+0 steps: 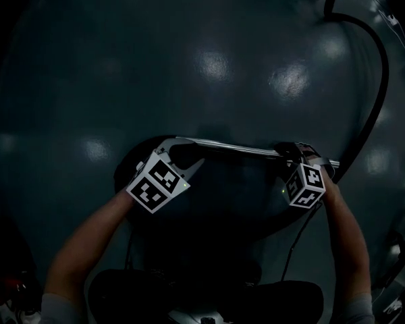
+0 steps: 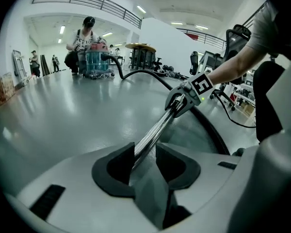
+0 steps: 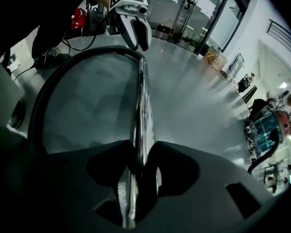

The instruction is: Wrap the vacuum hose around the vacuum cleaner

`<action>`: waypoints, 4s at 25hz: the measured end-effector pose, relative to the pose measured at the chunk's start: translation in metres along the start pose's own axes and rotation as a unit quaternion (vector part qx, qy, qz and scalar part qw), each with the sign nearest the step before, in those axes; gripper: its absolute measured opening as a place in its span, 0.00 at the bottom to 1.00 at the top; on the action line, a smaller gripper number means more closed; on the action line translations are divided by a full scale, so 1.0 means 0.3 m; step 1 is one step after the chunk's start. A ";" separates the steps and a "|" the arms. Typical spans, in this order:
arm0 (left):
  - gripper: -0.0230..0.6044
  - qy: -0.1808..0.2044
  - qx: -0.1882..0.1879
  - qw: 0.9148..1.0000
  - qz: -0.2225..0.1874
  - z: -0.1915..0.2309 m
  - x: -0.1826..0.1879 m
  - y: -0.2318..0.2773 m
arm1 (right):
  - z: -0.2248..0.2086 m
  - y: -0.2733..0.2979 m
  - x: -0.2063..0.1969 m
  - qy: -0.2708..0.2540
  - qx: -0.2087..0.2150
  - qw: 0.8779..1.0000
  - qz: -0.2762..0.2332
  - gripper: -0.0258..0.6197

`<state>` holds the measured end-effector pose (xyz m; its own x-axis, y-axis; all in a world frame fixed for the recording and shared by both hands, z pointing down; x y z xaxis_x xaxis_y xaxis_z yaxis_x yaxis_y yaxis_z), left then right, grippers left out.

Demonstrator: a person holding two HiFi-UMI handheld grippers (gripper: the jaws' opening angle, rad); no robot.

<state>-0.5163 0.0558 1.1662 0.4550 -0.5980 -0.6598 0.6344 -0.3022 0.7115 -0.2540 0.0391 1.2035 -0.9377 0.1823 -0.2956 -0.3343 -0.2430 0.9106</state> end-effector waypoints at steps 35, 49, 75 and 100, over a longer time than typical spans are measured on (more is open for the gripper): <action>0.51 0.309 -0.135 0.930 0.146 -0.246 0.508 -0.170 | -0.080 -0.844 0.145 -0.020 -0.123 0.992 0.008 0.31; 0.31 0.310 -0.144 0.920 0.192 -0.561 0.755 -0.556 | -0.059 -1.288 0.232 0.061 0.026 0.998 -0.010 0.31; 0.31 0.286 -0.127 0.931 0.187 -1.312 1.475 -1.540 | -0.079 -2.591 0.678 0.011 -0.063 0.997 0.031 0.31; 0.31 0.304 -0.151 0.934 0.108 -1.576 1.709 -1.623 | 0.222 -2.979 0.824 0.484 -0.217 0.813 -0.240 0.31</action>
<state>-0.2964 0.2473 0.3671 0.8057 -0.0608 -0.5891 0.5920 0.0545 0.8041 -0.1806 0.3647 0.3359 -0.2544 -0.4284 -0.8671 -0.4883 -0.7170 0.4975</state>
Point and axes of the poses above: the fingertips, and each gripper's own axes: y forward along the fingers, z to its left, x out of its top, the point moved 8 cm from there along -y, backward along the fingers, and after that the axes turned 7 degrees about -y, right-handed, at the moved point
